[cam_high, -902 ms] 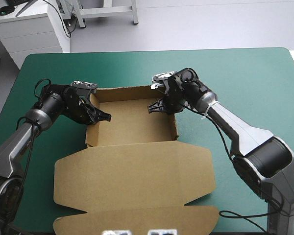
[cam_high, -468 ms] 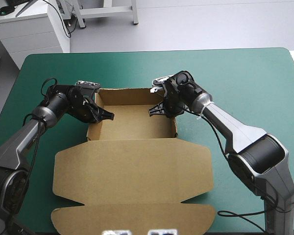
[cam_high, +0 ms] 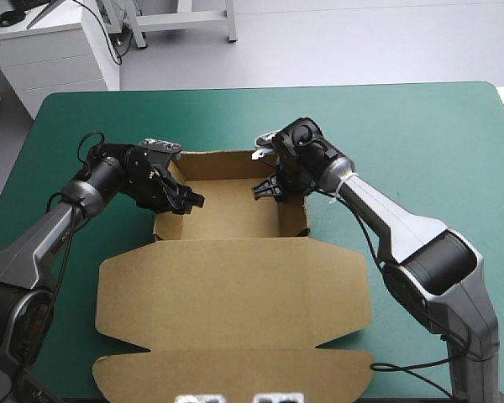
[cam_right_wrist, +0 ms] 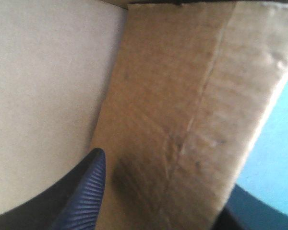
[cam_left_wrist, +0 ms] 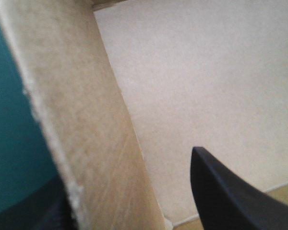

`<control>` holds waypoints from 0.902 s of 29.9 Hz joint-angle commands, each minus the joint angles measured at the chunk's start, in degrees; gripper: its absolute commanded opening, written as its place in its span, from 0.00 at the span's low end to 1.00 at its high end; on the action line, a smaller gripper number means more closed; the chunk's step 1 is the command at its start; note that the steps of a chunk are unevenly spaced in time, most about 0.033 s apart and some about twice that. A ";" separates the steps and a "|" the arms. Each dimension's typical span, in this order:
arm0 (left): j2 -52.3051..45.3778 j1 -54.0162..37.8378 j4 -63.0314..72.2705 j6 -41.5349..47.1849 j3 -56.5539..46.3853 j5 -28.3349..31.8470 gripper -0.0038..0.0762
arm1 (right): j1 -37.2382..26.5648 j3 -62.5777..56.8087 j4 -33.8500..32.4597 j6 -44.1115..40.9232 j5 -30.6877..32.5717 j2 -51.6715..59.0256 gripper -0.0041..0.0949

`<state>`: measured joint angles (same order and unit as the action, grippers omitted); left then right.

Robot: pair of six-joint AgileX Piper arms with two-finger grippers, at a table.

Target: Fold the box

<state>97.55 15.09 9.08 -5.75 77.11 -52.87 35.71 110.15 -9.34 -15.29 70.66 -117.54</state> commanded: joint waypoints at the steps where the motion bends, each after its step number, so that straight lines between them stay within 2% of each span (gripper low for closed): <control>1: -2.65 0.39 1.60 -0.01 5.38 -1.21 0.59 | 0.29 6.51 -3.27 0.15 0.85 4.03 0.53; 7: -2.65 0.39 -0.63 0.09 10.95 -5.91 0.59 | 0.29 11.28 -2.16 0.15 0.85 4.14 0.53; 14: -2.53 0.39 -0.38 0.09 11.55 -5.97 0.59 | 0.29 11.65 -1.37 0.15 0.85 4.14 0.53; 18: -2.53 0.39 -0.47 0.34 11.55 -3.62 0.59 | 0.29 11.65 -3.28 0.15 -0.81 3.65 0.53; 27: -2.53 0.39 -0.47 0.26 11.55 3.63 0.59 | 0.29 11.65 -2.89 0.15 -7.68 1.27 0.53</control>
<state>97.71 15.09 6.02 -5.35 86.53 -55.02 35.71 119.91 -13.18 -15.34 68.30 -118.72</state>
